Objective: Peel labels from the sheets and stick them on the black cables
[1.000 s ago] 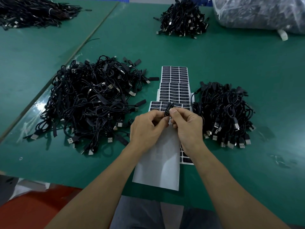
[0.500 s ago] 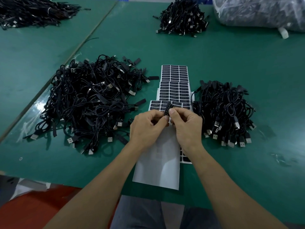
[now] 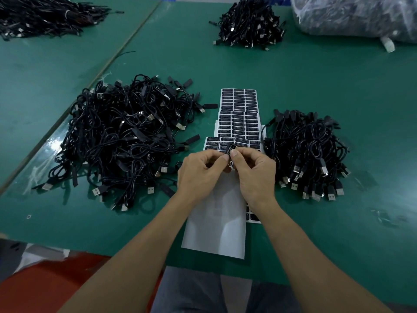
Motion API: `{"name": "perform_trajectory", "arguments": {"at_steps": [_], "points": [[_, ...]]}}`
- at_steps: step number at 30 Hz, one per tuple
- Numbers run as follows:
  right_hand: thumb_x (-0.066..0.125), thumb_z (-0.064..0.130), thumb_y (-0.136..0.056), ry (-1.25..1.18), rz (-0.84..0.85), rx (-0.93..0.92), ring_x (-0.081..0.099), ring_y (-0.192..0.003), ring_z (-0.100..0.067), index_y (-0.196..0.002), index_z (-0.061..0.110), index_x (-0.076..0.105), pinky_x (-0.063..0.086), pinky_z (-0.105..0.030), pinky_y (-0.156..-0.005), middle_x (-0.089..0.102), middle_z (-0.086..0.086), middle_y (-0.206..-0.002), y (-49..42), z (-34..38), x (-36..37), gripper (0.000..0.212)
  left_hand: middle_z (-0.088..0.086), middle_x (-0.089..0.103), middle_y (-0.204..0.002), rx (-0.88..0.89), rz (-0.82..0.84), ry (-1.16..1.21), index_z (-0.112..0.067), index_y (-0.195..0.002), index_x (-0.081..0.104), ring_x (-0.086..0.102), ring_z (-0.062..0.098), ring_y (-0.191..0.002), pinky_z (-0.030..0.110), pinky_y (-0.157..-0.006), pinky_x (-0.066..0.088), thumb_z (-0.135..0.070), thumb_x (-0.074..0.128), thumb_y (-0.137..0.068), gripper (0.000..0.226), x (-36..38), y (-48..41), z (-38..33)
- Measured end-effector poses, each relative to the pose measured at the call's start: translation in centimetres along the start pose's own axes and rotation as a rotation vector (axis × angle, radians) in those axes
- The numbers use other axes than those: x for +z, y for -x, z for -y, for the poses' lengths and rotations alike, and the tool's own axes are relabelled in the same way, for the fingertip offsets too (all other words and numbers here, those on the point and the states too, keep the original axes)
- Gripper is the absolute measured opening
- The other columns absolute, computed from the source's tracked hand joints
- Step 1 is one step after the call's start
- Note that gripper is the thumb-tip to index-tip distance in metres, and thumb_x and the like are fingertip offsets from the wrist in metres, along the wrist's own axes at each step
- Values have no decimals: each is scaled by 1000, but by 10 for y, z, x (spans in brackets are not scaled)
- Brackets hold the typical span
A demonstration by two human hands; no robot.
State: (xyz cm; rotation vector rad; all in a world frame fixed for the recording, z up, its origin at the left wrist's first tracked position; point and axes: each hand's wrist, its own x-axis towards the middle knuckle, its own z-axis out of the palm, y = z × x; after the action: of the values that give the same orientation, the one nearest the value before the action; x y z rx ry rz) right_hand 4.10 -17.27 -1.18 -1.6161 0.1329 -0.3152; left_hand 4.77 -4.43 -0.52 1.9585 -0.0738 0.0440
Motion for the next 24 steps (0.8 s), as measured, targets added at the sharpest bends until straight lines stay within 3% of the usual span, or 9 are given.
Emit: {"name": "perform_trajectory", "arguments": {"at_steps": [10, 19, 24], "points": [[70, 10, -92, 8, -2, -42, 66, -67, 5, -82, 33, 70, 50, -10, -65, 71, 22, -73, 2, 4, 1, 25, -9, 76, -75, -15, 7, 50, -34, -82, 76, 72, 20, -74, 54, -76, 57, -54, 61, -78, 25, -1, -3, 1], [68, 11, -94, 26, 23, -50, 64, -66, 5, -82, 35, 69, 50, -12, -65, 71, 22, -73, 2, 2, 0, 26, -10, 76, -75, -31, 12, 46, -29, -80, 77, 73, 17, -77, 53, -78, 58, -44, 64, -83, 20, -1, -3, 2], [66, 13, -95, 49, 39, -50, 63, -64, 4, -83, 34, 69, 49, -13, -64, 70, 21, -71, 0, 0, -1, 24, -10, 76, -76, -30, 28, 51, -32, -81, 76, 73, 18, -79, 53, -80, 58, -53, 60, -77, 27, -1, -3, 4]]}}
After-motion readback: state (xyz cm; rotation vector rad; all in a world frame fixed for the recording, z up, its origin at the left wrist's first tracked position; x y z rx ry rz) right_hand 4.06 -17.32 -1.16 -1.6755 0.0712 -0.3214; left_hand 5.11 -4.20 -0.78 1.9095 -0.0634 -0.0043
